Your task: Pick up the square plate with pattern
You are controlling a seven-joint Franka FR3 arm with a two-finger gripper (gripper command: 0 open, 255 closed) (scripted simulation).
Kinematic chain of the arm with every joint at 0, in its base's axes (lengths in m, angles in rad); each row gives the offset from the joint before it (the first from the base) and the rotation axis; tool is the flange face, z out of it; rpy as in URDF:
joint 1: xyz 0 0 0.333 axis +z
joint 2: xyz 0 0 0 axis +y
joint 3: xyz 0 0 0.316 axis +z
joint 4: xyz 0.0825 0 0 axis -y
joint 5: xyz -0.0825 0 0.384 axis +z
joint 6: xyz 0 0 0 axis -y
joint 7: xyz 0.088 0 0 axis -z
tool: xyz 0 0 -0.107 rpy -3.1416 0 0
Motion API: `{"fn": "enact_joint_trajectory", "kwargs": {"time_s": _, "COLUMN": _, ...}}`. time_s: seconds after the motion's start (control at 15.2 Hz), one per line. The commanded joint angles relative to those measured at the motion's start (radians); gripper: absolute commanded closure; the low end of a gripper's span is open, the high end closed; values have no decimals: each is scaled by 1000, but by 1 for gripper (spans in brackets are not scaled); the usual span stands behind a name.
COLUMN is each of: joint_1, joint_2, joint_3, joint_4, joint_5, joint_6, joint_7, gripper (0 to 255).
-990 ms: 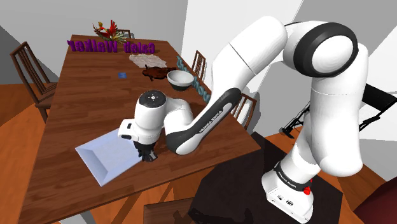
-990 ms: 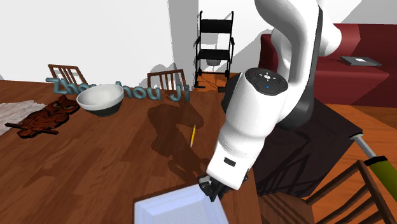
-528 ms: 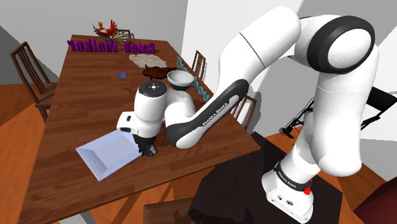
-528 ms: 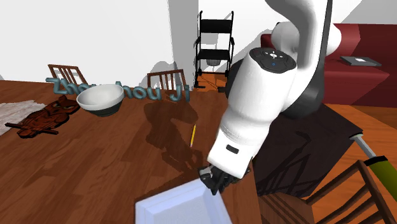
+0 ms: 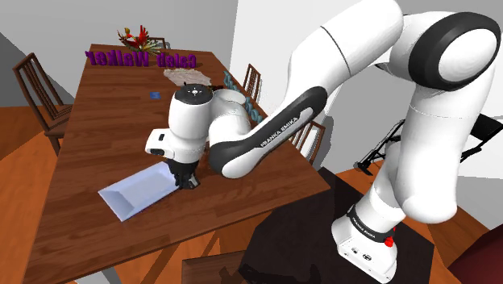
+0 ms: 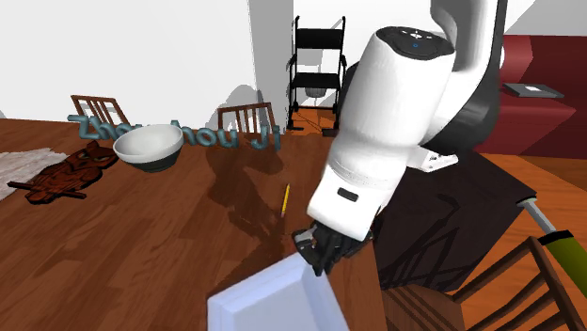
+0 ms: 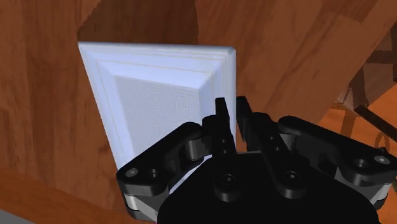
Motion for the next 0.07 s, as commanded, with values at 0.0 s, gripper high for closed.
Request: {"fn": "enact_joint_trajectory", "kwargs": {"time_s": 0.0, "joint_1": -2, "joint_2": -6, "joint_3": 3, "joint_4": 1, "joint_5": 5, "joint_6": -7, "joint_7": -5, "gripper": 255}}
